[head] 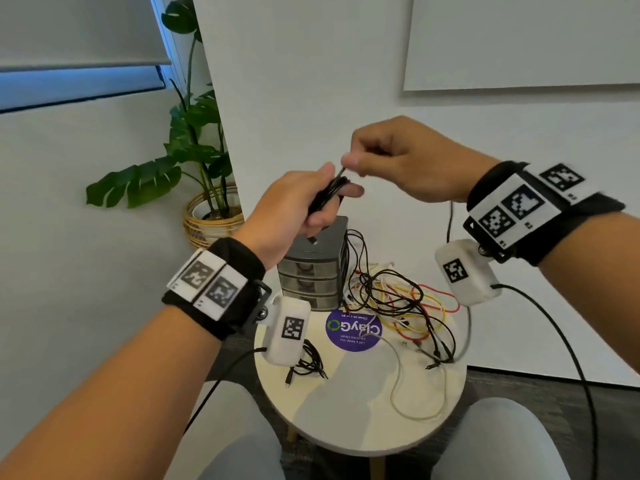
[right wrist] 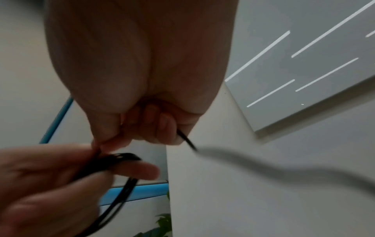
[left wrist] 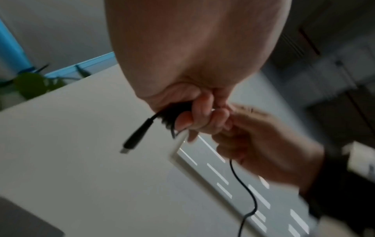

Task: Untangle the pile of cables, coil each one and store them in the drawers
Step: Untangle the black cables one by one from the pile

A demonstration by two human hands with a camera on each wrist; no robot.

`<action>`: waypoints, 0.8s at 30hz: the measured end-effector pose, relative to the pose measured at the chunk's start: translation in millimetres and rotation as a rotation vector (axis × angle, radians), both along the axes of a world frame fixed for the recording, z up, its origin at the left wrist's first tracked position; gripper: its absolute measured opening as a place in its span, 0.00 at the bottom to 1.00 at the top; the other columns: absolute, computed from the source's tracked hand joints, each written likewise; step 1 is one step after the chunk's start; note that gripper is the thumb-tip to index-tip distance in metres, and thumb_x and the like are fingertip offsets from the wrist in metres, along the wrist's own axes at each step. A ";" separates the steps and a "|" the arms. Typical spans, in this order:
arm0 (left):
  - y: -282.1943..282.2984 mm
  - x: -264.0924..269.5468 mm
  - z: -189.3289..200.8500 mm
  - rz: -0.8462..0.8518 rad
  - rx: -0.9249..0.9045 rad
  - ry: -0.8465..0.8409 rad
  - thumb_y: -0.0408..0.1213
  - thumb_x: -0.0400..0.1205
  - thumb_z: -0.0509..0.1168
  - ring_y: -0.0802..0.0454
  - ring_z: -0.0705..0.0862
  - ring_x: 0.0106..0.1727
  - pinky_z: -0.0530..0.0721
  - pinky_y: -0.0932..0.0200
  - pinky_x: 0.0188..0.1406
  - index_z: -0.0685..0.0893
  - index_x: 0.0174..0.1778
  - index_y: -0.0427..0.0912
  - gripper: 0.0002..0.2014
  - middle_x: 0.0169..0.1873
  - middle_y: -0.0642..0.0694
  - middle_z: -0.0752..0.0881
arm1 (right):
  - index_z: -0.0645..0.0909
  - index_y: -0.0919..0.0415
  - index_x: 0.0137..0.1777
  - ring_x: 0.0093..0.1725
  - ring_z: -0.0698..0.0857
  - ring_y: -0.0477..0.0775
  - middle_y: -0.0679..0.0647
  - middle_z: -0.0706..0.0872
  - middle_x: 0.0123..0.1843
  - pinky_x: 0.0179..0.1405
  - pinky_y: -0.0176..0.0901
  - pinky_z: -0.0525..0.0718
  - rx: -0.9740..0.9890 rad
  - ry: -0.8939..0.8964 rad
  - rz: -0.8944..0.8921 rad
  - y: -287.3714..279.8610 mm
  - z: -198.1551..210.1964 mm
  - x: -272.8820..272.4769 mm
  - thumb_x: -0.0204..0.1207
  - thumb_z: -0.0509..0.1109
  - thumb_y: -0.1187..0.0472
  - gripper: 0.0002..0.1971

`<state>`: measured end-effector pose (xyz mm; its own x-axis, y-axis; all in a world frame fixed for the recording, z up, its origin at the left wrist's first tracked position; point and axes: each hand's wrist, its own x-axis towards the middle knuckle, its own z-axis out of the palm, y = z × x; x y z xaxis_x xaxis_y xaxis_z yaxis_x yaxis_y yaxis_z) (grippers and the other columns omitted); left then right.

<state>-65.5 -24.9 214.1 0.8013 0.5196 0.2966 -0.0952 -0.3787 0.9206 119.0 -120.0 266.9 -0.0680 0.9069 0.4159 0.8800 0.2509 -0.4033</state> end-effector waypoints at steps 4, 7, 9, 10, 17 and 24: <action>-3.6 -5.2 5.6 -0.224 -0.283 -0.189 0.44 0.94 0.51 0.54 0.53 0.24 0.52 0.58 0.26 0.85 0.67 0.29 0.24 0.22 0.51 0.65 | 0.78 0.49 0.37 0.28 0.65 0.46 0.40 0.69 0.28 0.27 0.37 0.66 0.003 0.403 0.026 1.5 -29.2 -5.3 0.91 0.57 0.49 0.20; -6.7 -0.9 5.0 -0.152 -0.357 -0.350 0.41 0.94 0.51 0.59 0.69 0.20 0.68 0.66 0.26 0.79 0.72 0.27 0.22 0.28 0.50 0.82 | 0.78 0.50 0.38 0.26 0.65 0.48 0.47 0.67 0.28 0.25 0.40 0.65 -0.093 0.448 0.062 2.9 -57.5 -20.8 0.92 0.53 0.48 0.21; -8.0 3.6 4.2 -0.018 -0.361 -0.411 0.41 0.94 0.51 0.58 0.84 0.29 0.80 0.68 0.34 0.78 0.71 0.28 0.20 0.42 0.44 0.93 | 0.74 0.58 0.39 0.24 0.65 0.46 0.48 0.68 0.26 0.24 0.36 0.66 -0.166 0.370 0.087 1.0 -66.7 -29.2 0.92 0.54 0.49 0.21; -8.0 6.2 3.2 0.044 -0.330 -0.413 0.40 0.95 0.51 0.56 0.90 0.38 0.84 0.67 0.39 0.79 0.69 0.31 0.18 0.49 0.41 0.94 | 0.74 0.60 0.39 0.23 0.66 0.45 0.46 0.69 0.25 0.24 0.33 0.67 -0.203 0.326 0.103 -1.6 -65.7 -31.3 0.92 0.54 0.51 0.21; -2.5 13.0 3.2 0.193 0.329 0.026 0.44 0.93 0.53 0.38 0.89 0.46 0.87 0.48 0.57 0.84 0.51 0.34 0.20 0.42 0.38 0.91 | 0.84 0.61 0.38 0.24 0.71 0.42 0.43 0.77 0.23 0.29 0.32 0.69 -0.286 -0.017 0.137 -14.7 -12.3 -24.6 0.88 0.65 0.59 0.16; -4.2 0.1 10.7 -0.128 0.012 0.068 0.44 0.94 0.49 0.50 0.59 0.23 0.64 0.58 0.27 0.86 0.63 0.24 0.27 0.22 0.44 0.67 | 0.76 0.56 0.36 0.27 0.66 0.41 0.40 0.70 0.26 0.28 0.30 0.66 0.020 0.126 -0.026 -5.3 -8.4 -1.8 0.89 0.63 0.50 0.19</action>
